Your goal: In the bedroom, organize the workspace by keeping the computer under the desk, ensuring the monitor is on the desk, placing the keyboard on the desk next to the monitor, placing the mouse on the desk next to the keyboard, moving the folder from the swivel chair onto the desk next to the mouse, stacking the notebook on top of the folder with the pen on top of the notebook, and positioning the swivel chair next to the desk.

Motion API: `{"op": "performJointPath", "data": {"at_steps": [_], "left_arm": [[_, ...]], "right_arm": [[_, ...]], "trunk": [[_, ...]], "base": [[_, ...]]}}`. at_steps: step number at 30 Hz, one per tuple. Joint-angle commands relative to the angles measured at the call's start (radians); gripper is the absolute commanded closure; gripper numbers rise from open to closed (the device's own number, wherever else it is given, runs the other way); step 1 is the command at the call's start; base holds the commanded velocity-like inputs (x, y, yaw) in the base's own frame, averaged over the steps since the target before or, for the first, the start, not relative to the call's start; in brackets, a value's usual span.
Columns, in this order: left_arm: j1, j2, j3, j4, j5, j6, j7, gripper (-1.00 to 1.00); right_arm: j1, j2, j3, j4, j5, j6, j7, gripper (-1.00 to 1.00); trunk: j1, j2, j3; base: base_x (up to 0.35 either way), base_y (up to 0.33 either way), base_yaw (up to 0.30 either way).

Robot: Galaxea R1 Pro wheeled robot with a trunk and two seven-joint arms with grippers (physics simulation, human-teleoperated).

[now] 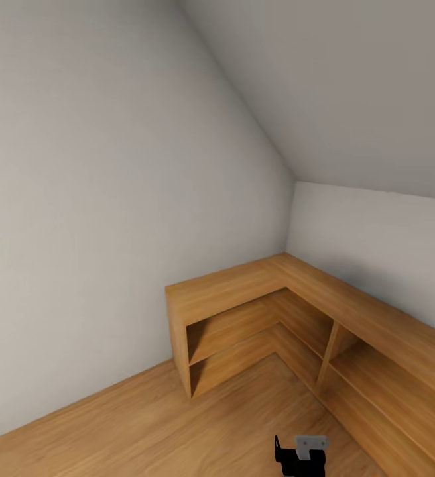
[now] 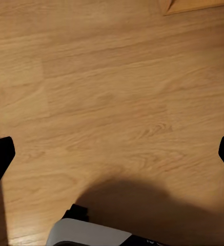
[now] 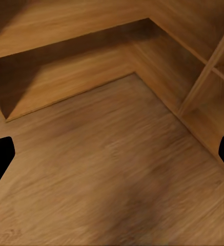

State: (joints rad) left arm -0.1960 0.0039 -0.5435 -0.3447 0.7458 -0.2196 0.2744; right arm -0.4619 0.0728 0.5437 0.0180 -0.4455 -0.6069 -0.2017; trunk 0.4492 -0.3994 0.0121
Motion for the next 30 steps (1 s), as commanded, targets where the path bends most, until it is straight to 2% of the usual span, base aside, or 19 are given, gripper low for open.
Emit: {"op": "performJointPath", "data": {"at_steps": [1, 14, 30], "left_arm": [[0.000, 0.001, -0.009, 0.000, 0.007, -0.004, 0.006, -1.00], [0.000, 0.001, -0.008, 0.000, 0.007, -0.004, 0.006, -1.00], [0.000, 0.001, -0.007, 0.000, 0.007, -0.004, 0.006, -1.00]], "right_arm": [[-0.001, 0.001, 0.009, 0.002, -0.004, -0.002, -0.005, -1.00], [-0.001, 0.001, 0.009, 0.002, -0.003, -0.004, -0.004, -1.00], [-0.001, 0.000, 0.009, 0.002, -0.002, -0.004, -0.004, -1.00]], "trunk": [[0.001, -0.001, 0.000], [0.001, -0.001, 0.000], [0.001, -0.001, 0.000]], "base": [[0.282, 0.090, -0.292], [0.295, 0.093, -0.294], [0.023, 0.005, -0.299]]}}
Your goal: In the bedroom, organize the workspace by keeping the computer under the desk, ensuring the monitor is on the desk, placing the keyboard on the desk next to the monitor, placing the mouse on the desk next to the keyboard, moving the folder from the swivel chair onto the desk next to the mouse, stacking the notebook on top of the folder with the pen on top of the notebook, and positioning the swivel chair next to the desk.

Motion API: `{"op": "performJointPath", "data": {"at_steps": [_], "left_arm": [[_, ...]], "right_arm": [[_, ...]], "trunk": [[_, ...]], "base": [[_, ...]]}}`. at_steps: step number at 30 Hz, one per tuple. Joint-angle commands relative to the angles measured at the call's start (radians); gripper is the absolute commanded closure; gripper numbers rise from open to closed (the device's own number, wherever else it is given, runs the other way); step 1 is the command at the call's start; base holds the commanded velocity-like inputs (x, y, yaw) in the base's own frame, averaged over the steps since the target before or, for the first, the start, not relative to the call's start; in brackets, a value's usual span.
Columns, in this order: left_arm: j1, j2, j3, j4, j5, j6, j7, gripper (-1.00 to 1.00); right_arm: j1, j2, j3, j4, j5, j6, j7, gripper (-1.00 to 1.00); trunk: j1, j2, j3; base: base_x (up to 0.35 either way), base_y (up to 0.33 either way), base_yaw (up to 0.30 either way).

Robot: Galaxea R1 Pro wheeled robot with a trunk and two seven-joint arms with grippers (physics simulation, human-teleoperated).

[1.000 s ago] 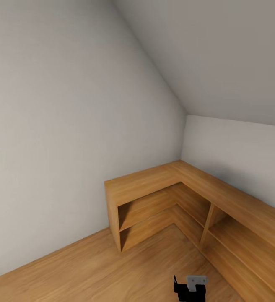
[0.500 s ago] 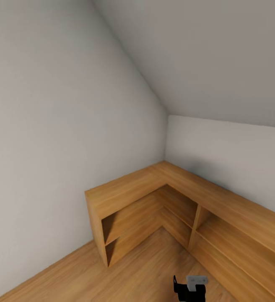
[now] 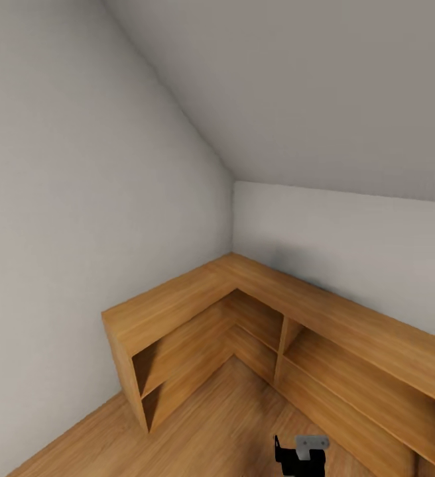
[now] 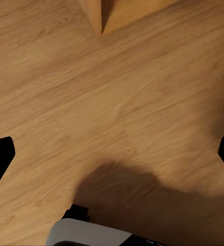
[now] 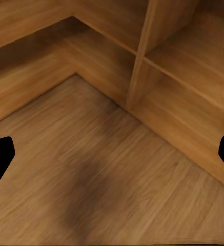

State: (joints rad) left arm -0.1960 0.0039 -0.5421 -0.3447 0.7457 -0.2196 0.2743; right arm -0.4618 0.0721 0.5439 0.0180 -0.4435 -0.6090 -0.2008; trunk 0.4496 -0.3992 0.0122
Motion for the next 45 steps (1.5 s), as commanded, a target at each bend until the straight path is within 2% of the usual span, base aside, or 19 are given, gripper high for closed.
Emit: {"op": "performJointPath", "data": {"at_steps": [1, 12, 21, 31, 45], "left_arm": [[0.000, 0.001, -0.009, 0.000, 0.007, -0.004, 0.006, -1.00], [0.000, 0.002, -0.008, 0.000, 0.007, -0.004, 0.006, -1.00], [0.000, 0.001, -0.007, 0.000, 0.009, -0.004, 0.006, -1.00], [0.000, 0.002, -0.006, 0.000, 0.009, -0.004, 0.006, -1.00], [0.000, 0.001, -0.004, 0.000, 0.009, -0.004, 0.006, -1.00]], "right_arm": [[-0.001, 0.000, 0.008, 0.002, -0.003, -0.002, -0.005, -1.00], [0.000, 0.000, 0.008, 0.002, 0.002, -0.003, -0.005, -1.00], [-0.001, 0.000, 0.008, 0.002, 0.002, -0.003, -0.005, -1.00], [-0.001, 0.000, 0.008, 0.003, 0.002, -0.003, -0.005, -1.00], [-0.001, 0.000, 0.008, 0.002, 0.003, -0.003, -0.005, -1.00]], "trunk": [[0.000, -0.001, 0.000], [0.000, -0.001, 0.000], [0.000, -0.001, 0.000], [0.000, -0.001, 0.000], [0.000, -0.001, 0.000]], "base": [[0.000, 0.000, -0.300], [0.010, 0.000, -0.300], [0.229, 0.000, -0.300], [0.049, 0.003, -0.300], [0.154, 0.104, -0.300]]}}
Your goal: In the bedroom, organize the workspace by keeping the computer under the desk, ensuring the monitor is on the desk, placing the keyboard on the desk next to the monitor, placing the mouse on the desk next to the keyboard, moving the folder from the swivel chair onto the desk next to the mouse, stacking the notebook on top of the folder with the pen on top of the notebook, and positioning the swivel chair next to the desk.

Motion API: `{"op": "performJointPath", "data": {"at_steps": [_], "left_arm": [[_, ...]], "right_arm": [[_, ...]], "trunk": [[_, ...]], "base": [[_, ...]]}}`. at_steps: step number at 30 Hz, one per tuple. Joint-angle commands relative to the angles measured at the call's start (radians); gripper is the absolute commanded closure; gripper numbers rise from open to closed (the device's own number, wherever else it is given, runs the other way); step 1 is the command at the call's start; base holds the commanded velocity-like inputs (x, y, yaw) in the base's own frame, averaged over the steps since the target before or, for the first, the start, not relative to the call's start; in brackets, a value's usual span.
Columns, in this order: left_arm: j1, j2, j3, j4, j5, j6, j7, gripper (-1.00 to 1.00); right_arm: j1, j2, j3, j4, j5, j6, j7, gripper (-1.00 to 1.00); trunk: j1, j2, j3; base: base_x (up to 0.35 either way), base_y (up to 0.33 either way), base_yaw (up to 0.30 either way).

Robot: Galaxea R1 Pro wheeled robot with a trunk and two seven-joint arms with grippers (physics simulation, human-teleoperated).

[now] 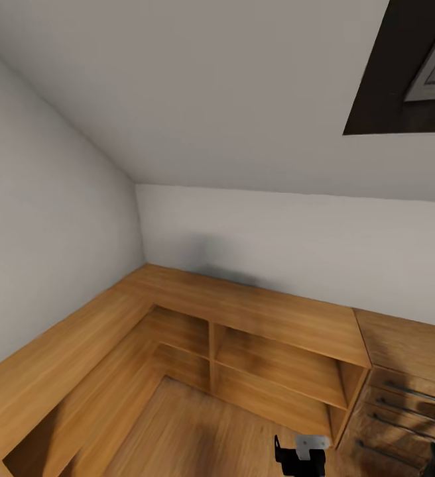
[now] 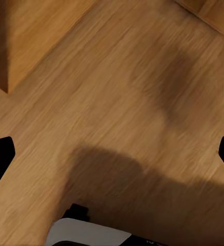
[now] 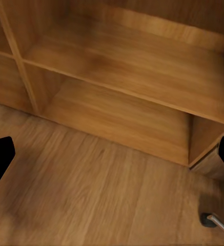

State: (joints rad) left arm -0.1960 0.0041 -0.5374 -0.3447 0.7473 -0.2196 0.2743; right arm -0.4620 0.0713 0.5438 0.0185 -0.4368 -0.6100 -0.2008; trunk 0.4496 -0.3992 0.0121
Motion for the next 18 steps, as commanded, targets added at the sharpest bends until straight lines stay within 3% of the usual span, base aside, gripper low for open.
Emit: {"op": "performJointPath", "data": {"at_steps": [1, 7, 18], "left_arm": [[0.000, 0.001, -0.009, 0.000, 0.007, -0.004, 0.006, -1.00], [0.000, 0.001, -0.008, 0.000, 0.007, -0.004, 0.006, -1.00], [0.000, 0.002, -0.006, 0.000, 0.007, -0.004, 0.006, -1.00]], "right_arm": [[-0.001, 0.001, 0.008, 0.002, -0.004, -0.002, -0.005, -1.00], [-0.001, 0.001, 0.008, 0.002, -0.004, -0.002, -0.005, -1.00], [-0.001, 0.001, 0.008, 0.002, -0.003, -0.002, -0.005, -1.00]], "trunk": [[0.000, -0.001, 0.000], [0.000, -0.001, 0.000], [0.000, -0.001, 0.000]], "base": [[0.027, 0.047, -0.300], [0.068, 0.204, -0.300], [0.147, 0.301, -0.300]]}}
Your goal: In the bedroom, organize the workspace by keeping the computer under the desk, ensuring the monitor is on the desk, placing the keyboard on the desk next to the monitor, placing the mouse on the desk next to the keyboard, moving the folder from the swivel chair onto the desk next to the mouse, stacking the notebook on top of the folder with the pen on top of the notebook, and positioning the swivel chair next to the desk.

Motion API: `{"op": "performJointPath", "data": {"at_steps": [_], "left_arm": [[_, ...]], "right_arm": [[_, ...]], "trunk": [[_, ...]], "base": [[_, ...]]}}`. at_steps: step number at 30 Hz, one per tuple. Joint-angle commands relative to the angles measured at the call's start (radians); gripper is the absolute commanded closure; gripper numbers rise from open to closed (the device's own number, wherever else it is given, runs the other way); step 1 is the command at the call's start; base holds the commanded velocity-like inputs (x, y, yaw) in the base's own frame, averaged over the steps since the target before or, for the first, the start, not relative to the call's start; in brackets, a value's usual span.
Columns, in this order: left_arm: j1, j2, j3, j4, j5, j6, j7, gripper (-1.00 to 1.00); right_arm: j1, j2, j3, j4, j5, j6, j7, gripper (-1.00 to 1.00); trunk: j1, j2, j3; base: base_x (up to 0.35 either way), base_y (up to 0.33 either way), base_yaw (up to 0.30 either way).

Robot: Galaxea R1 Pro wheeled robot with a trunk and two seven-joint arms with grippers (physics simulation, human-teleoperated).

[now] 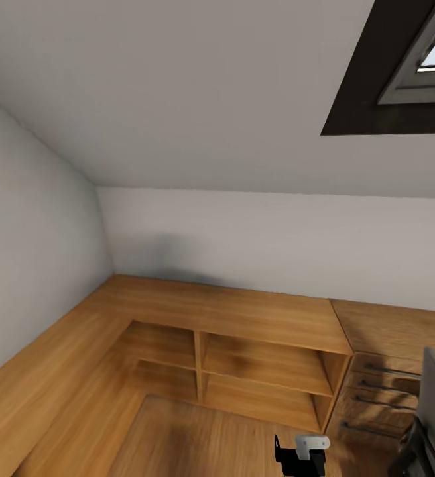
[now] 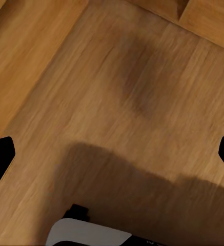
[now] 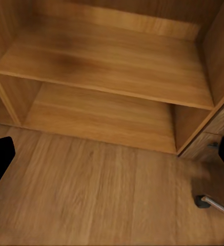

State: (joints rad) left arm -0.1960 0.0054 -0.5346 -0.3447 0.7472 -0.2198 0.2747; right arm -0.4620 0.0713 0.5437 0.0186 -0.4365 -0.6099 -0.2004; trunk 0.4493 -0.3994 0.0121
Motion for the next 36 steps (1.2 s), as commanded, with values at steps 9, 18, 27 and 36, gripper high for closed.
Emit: {"op": "performJointPath", "data": {"at_steps": [9, 18, 27, 36], "left_arm": [[0.000, 0.000, -0.008, 0.000, 0.008, -0.005, 0.006, -1.00], [0.000, -0.001, -0.013, 0.000, 0.008, -0.004, 0.006, -1.00], [0.000, -0.001, -0.013, 0.000, 0.008, -0.004, 0.006, -1.00], [0.000, -0.001, -0.013, 0.000, 0.008, -0.004, 0.006, -1.00]], "right_arm": [[0.000, 0.001, 0.009, 0.002, -0.004, -0.002, -0.005, -1.00], [0.000, 0.001, 0.009, 0.002, -0.004, -0.002, -0.005, -1.00], [0.000, 0.001, 0.009, 0.001, -0.005, -0.002, -0.005, -1.00], [0.000, 0.002, 0.009, 0.001, -0.012, -0.001, -0.005, -1.00]], "trunk": [[0.001, -0.001, 0.000], [0.001, -0.001, 0.000], [0.001, -0.001, 0.000], [0.001, -0.001, -0.001]], "base": [[0.210, 0.285, -0.300], [0.047, 0.050, -0.300], [0.002, 0.002, -0.300], [0.000, 0.000, -0.295]]}}
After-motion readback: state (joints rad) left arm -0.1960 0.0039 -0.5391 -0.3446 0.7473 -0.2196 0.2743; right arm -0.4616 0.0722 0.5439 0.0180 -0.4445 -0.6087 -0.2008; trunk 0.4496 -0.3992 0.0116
